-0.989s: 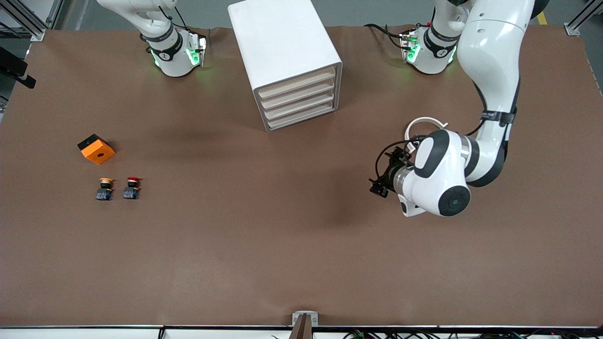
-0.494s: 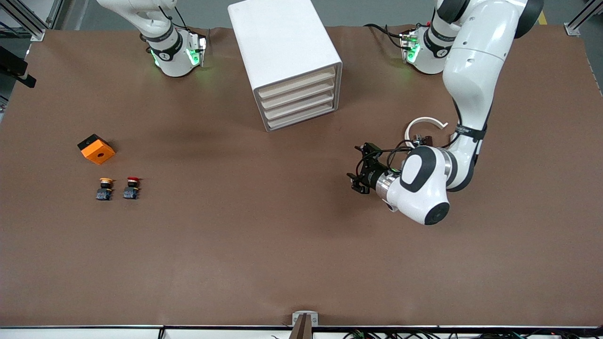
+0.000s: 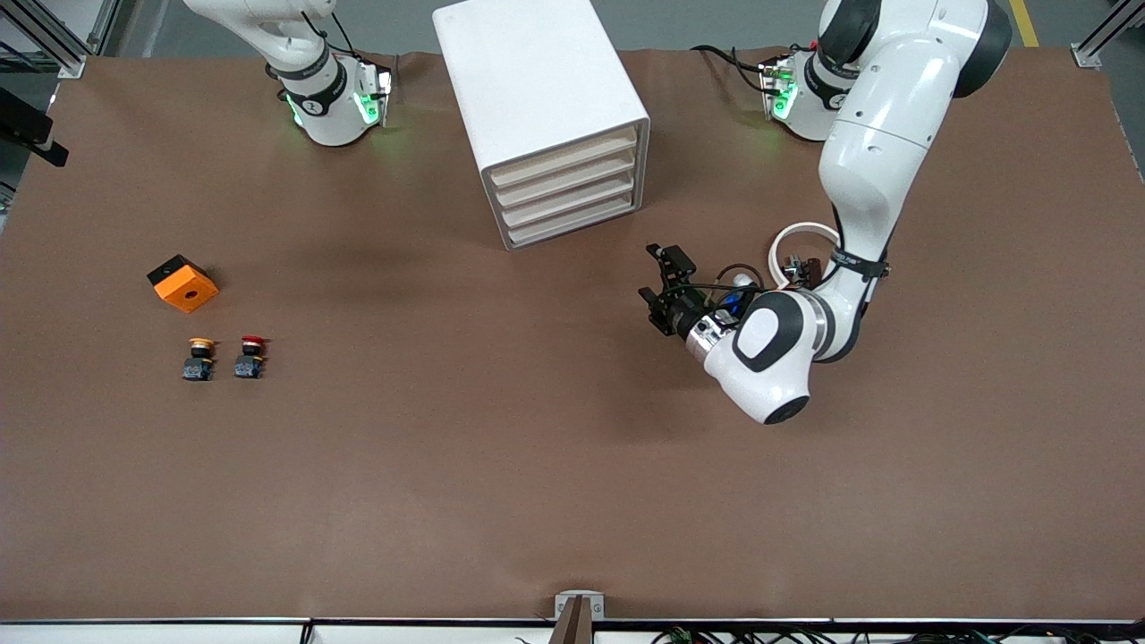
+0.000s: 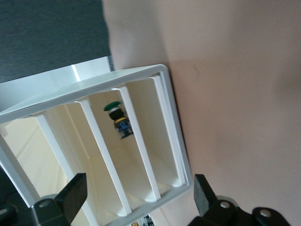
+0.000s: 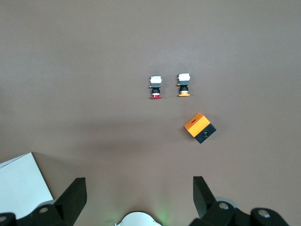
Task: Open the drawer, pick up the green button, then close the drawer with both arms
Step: 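Bring the left gripper to the front of the lowest drawer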
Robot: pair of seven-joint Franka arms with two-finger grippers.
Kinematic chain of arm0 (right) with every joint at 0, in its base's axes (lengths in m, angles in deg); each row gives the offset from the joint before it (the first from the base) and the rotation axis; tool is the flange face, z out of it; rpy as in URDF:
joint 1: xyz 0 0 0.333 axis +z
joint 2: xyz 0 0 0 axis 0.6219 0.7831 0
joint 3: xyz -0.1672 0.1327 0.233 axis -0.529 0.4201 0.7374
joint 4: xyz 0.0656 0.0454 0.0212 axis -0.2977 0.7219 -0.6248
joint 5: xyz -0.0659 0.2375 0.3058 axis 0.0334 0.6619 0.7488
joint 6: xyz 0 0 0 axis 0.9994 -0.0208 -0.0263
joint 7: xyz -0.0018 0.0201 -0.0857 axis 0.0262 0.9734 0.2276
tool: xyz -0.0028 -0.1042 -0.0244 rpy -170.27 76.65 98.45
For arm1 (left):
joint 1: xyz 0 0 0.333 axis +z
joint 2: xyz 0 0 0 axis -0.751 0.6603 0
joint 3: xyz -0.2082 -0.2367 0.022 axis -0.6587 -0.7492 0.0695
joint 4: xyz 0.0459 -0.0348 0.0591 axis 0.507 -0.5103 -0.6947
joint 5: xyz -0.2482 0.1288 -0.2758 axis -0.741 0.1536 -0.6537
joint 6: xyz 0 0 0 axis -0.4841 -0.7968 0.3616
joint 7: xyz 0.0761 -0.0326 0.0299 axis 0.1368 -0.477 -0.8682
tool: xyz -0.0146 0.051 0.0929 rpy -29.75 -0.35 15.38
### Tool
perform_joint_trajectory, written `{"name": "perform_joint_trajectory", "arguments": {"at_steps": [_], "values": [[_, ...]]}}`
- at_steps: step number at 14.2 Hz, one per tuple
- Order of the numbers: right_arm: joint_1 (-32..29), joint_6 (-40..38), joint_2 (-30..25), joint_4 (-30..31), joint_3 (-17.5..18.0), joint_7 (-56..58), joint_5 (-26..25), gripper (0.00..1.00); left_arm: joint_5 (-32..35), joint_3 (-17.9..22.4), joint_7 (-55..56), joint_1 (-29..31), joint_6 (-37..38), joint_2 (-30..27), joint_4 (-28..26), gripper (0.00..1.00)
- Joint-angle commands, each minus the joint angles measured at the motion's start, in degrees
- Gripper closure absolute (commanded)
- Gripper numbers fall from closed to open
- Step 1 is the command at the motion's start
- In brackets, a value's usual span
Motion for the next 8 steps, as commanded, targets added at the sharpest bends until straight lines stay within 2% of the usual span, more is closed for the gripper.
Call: {"name": "perform_joint_trajectory", "arguments": {"at_steps": [1,2,3,7,8], "values": [[-0.41,0.52,-1.39,1.09,0.68,0.61,-1.32,0.00,-1.10,-2.17,2.66,0.07,0.83,0.26,-3.29,0.00],[-0.41,0.52,-1.39,1.09,0.68,0.61,-1.32,0.00,-1.10,-2.35,4.58,-0.54,0.92,0.61,-4.61,0.01],[-0.41,0.52,-1.39,1.09,0.68,0.61,-1.32,0.00,-1.10,-2.52,5.74,-0.64,1.01,0.87,-5.67,0.12],[-0.41,0.52,-1.39,1.09,0.68,0.53,-1.32,0.00,-1.19,-3.14,7.41,-1.08,1.62,2.45,-7.61,0.41],[-0.41,0.43,-1.39,1.09,0.68,0.53,-1.32,0.00,-1.19,-3.23,7.42,-1.25,1.71,2.45,-8.13,0.42]]}}
